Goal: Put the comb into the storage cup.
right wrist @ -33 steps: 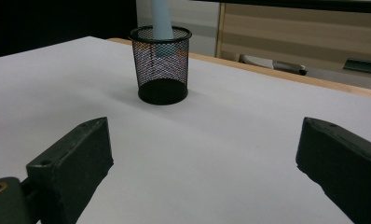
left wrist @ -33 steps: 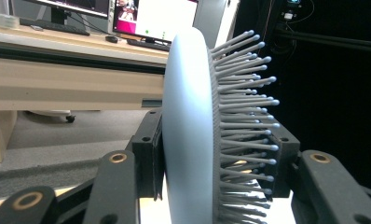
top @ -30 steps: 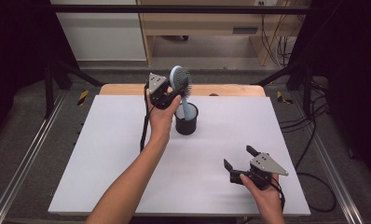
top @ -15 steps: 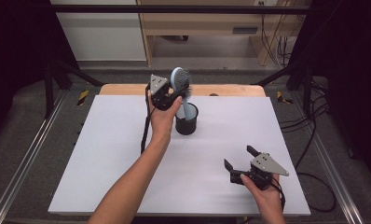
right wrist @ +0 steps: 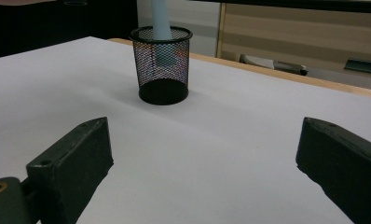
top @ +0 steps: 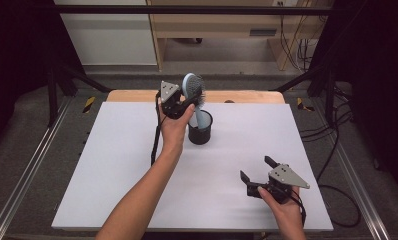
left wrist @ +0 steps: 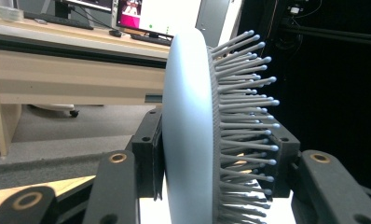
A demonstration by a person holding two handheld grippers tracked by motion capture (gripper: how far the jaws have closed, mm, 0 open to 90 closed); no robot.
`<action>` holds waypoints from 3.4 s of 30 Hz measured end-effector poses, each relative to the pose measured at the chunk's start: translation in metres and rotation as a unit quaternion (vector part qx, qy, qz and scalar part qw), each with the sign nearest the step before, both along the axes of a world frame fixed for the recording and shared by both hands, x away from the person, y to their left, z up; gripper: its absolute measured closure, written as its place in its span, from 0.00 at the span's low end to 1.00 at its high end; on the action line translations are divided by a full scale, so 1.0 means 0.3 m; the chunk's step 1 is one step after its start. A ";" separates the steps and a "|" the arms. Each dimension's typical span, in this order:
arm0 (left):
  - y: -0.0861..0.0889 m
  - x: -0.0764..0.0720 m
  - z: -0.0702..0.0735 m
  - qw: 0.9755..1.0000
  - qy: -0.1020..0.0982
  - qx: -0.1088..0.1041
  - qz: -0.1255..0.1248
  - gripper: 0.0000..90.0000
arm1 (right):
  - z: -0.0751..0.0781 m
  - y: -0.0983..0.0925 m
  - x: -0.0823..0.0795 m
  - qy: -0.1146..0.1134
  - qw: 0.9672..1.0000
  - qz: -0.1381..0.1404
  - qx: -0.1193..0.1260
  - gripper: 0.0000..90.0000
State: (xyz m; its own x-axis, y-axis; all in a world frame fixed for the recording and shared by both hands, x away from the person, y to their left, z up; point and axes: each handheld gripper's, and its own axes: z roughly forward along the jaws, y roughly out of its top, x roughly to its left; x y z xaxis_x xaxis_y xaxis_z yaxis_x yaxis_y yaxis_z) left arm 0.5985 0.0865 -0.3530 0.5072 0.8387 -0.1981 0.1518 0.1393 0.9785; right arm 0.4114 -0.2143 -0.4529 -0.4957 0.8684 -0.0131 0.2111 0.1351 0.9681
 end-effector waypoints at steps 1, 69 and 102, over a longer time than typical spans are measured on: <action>0.000 0.000 0.000 1.000 0.000 -0.002 0.000 0.56 | 0.000 0.000 0.000 0.000 1.000 0.000 0.000 0.04; -0.013 0.016 -0.086 1.000 0.024 -0.017 -0.003 0.56 | -0.003 0.003 0.002 0.001 1.000 0.002 -0.002 0.04; -0.007 0.020 -0.130 0.999 0.032 -0.022 -0.002 0.56 | -0.005 0.002 0.004 0.001 1.000 0.004 -0.005 0.04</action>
